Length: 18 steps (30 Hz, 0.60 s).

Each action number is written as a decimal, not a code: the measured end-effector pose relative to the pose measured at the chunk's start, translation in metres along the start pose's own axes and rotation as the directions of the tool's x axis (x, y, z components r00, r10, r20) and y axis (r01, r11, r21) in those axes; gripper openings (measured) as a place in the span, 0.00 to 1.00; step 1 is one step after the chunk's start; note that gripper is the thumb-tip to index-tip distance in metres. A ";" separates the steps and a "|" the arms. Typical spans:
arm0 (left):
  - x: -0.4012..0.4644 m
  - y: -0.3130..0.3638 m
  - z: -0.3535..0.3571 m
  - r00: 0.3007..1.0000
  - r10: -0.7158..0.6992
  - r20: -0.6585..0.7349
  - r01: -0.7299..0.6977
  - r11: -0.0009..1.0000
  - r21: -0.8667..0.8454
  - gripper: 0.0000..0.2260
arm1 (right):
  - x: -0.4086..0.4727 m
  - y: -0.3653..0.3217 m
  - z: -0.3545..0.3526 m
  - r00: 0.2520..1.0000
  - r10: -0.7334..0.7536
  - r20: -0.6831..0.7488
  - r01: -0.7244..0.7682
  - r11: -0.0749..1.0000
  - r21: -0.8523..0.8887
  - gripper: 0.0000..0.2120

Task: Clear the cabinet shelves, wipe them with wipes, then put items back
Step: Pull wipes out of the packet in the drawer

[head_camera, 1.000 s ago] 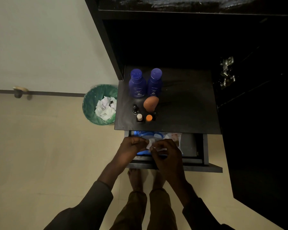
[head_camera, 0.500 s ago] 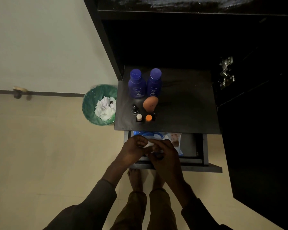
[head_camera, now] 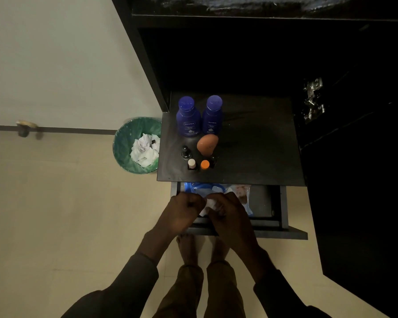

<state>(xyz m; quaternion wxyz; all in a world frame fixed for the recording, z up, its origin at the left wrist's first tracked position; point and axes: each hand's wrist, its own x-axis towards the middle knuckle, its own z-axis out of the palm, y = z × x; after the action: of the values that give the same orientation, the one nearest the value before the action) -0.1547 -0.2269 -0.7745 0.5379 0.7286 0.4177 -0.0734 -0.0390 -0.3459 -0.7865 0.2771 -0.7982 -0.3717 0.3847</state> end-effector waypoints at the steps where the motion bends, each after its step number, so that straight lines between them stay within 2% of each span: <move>1: -0.001 0.000 0.000 1.000 0.022 0.000 -0.022 0.999 0.027 0.10 | 0.001 0.000 -0.001 1.000 0.001 0.002 -0.001 1.000 -0.001 0.16; 4: -0.001 -0.002 0.000 0.994 0.099 -0.037 -0.095 0.991 0.097 0.07 | 0.004 -0.001 -0.005 0.999 -0.015 -0.028 0.015 1.000 -0.004 0.15; 7: 0.000 -0.002 -0.001 0.985 0.149 -0.082 -0.134 0.978 0.160 0.09 | 0.008 0.003 -0.004 0.998 0.037 0.049 -0.033 0.997 -0.074 0.17; 10: -0.006 0.004 -0.003 0.974 0.180 -0.137 -0.159 0.976 0.152 0.09 | 0.012 0.007 -0.001 0.994 0.066 0.087 -0.056 0.992 -0.110 0.20; 13: -0.012 0.005 -0.005 0.964 0.201 -0.173 -0.170 0.970 0.176 0.07 | 0.011 0.004 -0.001 1.000 -0.007 0.000 0.007 0.999 -0.045 0.22; 16: -0.014 0.001 -0.006 0.970 0.166 -0.179 -0.135 0.975 0.174 0.07 | 0.011 -0.001 0.000 0.989 -0.123 -0.084 0.114 0.988 -0.108 0.20; 18: -0.015 -0.001 -0.006 0.973 0.157 -0.170 -0.127 0.976 0.176 0.07 | 0.012 -0.007 0.000 0.985 -0.140 -0.105 0.129 0.986 -0.106 0.17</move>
<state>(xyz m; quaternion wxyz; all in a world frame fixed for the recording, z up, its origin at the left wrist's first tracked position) -0.1674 -0.2296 -0.7647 0.4393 0.8022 0.4044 -0.0016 -0.0365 -0.3327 -0.7862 0.2832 -0.8043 -0.4271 0.3007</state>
